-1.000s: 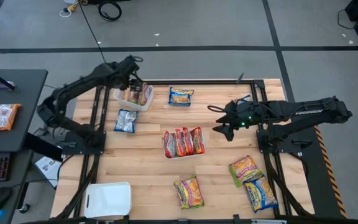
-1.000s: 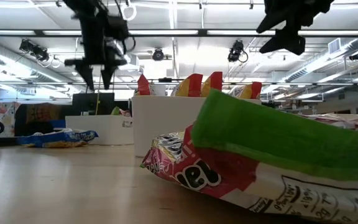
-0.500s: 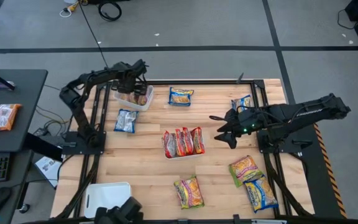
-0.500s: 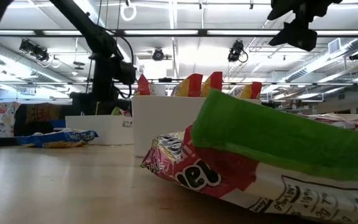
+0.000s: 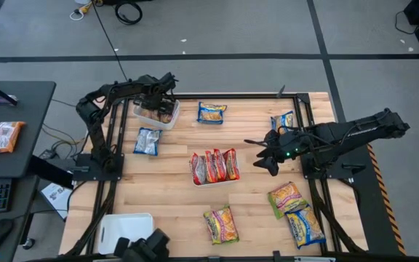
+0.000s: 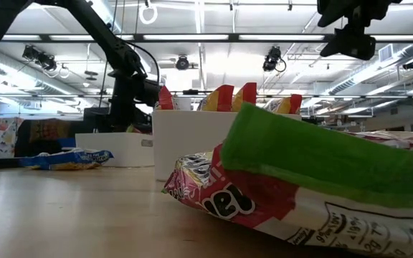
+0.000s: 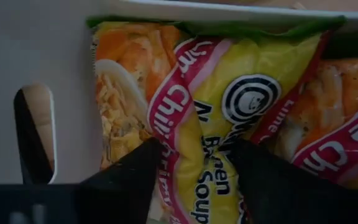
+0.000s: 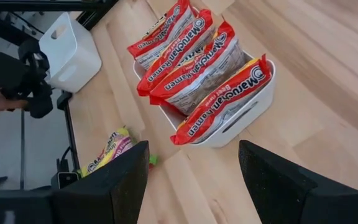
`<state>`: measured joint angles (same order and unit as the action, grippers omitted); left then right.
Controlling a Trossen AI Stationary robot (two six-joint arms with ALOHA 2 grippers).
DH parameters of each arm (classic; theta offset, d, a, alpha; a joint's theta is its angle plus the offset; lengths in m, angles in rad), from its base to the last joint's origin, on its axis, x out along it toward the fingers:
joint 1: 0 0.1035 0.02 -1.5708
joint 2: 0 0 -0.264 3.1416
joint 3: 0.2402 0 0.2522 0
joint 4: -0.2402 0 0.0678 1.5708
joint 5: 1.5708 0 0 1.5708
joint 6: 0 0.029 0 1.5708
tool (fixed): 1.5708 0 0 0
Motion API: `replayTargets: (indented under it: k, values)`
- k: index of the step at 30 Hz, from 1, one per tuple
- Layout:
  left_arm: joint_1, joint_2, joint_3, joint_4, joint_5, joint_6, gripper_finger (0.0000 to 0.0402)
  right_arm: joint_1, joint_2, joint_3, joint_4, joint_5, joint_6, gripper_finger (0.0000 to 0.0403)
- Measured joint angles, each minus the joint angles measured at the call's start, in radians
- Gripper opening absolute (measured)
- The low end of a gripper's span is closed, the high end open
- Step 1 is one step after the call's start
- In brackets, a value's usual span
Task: Sort Maruchan noodles
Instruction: Put the green noodle pack into the top white bin
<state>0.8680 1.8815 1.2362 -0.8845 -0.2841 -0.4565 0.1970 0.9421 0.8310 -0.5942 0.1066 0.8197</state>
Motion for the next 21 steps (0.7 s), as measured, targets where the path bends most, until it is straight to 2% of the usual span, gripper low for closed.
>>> replayTargets:
  k: [2,6,7,10,14,18,21]
  values:
    - [-0.007,0.001,0.000,-0.002,-0.002,0.021,0.0154,0.000,0.000,0.000,0.000,0.001,0.000,0.0252]
    - [-0.019,-0.011,-0.001,-0.011,0.002,0.062,0.0037,-0.002,0.000,0.000,0.000,0.002,0.000,0.0252]
    - [-0.021,-0.016,0.004,-0.019,0.011,0.069,0.0023,-0.002,0.000,0.000,0.000,0.002,0.003,0.0252]
    - [-0.007,-0.038,0.031,-0.046,0.080,0.118,0.0018,-0.002,0.000,0.000,0.000,0.002,0.024,0.0252]
    - [0.063,-0.120,0.059,-0.059,0.296,0.187,0.0018,-0.001,0.000,0.000,0.001,-0.012,0.071,0.0252]
    - [0.186,-0.170,0.059,-0.072,0.620,0.265,0.0017,-0.001,0.000,0.000,0.001,-0.021,0.133,0.0252]
    - [0.266,-0.178,0.059,-0.101,0.794,0.353,0.0017,0.000,0.000,0.000,0.002,-0.021,0.183,0.0252]
